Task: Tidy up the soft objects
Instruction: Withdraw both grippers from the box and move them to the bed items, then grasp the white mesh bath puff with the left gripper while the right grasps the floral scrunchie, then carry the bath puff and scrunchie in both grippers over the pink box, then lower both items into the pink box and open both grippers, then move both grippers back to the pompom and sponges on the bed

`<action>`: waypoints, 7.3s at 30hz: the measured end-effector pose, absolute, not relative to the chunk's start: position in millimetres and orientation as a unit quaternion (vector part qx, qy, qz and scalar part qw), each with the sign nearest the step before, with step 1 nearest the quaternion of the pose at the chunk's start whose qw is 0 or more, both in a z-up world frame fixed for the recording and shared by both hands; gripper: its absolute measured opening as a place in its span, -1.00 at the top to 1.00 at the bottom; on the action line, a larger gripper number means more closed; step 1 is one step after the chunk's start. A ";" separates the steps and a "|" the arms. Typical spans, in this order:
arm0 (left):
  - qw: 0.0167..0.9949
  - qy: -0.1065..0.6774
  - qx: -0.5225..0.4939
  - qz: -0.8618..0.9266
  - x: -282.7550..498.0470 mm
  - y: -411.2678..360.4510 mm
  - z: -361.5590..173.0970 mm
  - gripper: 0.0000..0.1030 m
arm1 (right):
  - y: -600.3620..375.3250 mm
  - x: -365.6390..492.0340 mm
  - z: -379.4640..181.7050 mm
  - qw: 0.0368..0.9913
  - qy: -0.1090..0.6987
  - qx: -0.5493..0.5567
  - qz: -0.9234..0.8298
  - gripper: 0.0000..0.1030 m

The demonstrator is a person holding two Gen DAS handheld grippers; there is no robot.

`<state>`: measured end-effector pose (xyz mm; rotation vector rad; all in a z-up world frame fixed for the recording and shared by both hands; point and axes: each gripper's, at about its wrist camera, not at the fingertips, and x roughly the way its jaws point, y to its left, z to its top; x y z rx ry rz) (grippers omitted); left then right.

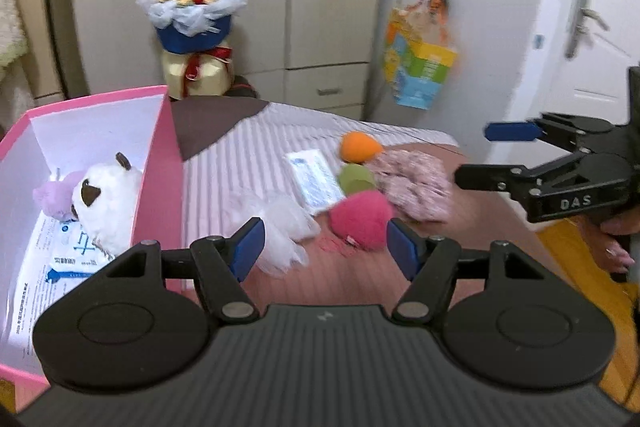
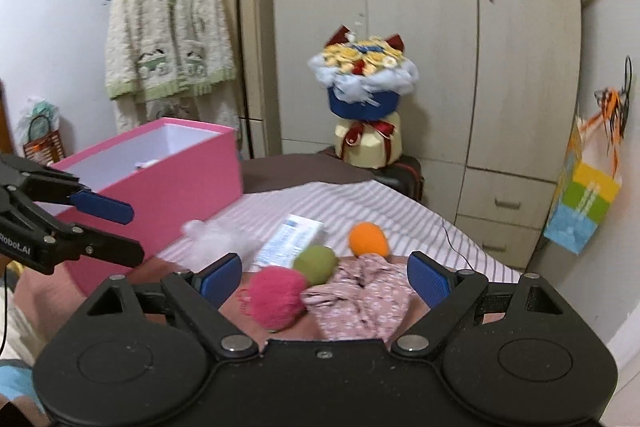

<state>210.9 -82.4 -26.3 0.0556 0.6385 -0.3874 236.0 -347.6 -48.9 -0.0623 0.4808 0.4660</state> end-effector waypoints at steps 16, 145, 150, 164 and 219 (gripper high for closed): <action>0.953 0.295 0.041 -0.049 274.9 -108.0 -79.8 -0.28 | -337.6 301.6 -110.2 0.937 0.267 -0.061 0.217 -0.47; 0.911 0.402 -0.089 -0.037 297.2 125.2 -13.1 0.23 | -80.9 348.0 -11.6 0.867 0.342 0.026 0.360 0.53; 0.903 0.419 -0.100 -0.013 316.9 122.0 -23.1 0.19 | -79.9 376.8 -13.4 0.870 0.352 0.026 0.344 0.52; 0.930 0.364 -0.047 0.009 286.2 122.4 2.9 -0.38 | -91.2 370.9 -7.7 0.891 0.332 -0.005 0.311 -0.03; 0.907 0.316 0.057 -0.273 169.5 -97.1 -3.5 -0.38 | -353.1 207.1 -20.3 0.926 0.252 0.010 0.280 -0.17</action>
